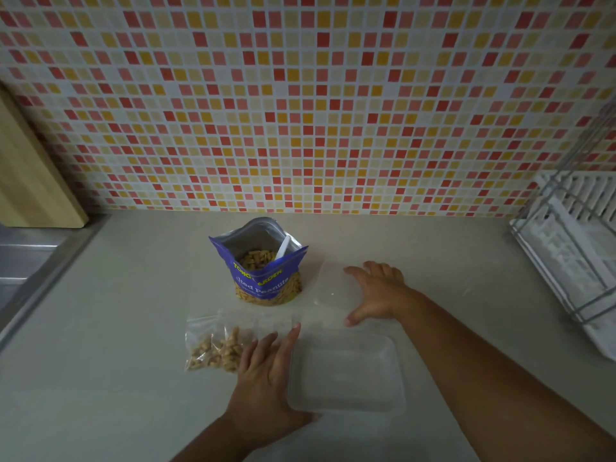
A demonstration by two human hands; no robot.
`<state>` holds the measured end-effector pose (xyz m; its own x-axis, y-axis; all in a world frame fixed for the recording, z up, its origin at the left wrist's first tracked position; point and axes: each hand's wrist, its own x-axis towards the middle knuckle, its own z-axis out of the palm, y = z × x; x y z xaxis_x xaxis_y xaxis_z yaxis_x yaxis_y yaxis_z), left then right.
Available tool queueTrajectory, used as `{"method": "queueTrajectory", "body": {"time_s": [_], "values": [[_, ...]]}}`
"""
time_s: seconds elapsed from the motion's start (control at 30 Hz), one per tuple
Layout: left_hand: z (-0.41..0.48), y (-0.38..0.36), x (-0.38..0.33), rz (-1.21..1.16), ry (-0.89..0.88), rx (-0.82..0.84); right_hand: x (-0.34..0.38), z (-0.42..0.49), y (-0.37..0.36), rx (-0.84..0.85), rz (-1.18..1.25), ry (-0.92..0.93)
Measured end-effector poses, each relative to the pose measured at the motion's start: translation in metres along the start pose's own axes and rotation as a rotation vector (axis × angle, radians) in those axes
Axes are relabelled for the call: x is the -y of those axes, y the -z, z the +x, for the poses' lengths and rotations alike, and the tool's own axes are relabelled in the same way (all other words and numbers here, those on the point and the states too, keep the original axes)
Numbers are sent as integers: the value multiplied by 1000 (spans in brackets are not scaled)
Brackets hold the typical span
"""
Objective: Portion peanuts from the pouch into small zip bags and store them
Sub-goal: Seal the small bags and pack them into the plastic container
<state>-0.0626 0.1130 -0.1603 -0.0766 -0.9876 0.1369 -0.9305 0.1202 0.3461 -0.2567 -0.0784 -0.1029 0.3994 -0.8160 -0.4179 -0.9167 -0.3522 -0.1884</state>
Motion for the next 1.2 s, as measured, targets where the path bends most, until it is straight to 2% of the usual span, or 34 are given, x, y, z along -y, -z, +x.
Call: {"method": "queueTrajectory", "body": {"time_s": [0.27, 0.37, 0.43, 0.53, 0.6, 0.67, 0.73, 0.8, 0.87, 1.0, 1.2], "values": [[-4, -5, 0, 51, 25, 65, -5, 3, -23, 36, -52, -8], [-7, -3, 1, 78, 3, 44, 7, -2, -12, -28, 6, -2], [-10, 2, 4, 63, -37, 10, 24, -8, -1, -93, 80, 23], [-10, 21, 20, -59, -108, -147, 57, -17, 4, -43, 290, 99], [-3, 38, 40, -93, -28, -271, 82, -20, -3, 33, 304, 166], [8, 49, 69, -93, 218, -347, 106, -17, -13, 73, 183, 198], [24, 55, 97, -108, 564, -240, 123, -14, -21, 85, 57, 177], [34, 58, 119, -93, 797, 38, 138, -10, -30, 107, -19, 149], [41, 62, 121, -86, 811, 224, 143, -7, -38, 90, -48, 112], [50, 72, 115, -517, 888, 202, 157, -3, -45, 71, -19, 80], [45, 76, 109, -825, 771, 237, 166, -2, -54, 74, 6, 90]]}}
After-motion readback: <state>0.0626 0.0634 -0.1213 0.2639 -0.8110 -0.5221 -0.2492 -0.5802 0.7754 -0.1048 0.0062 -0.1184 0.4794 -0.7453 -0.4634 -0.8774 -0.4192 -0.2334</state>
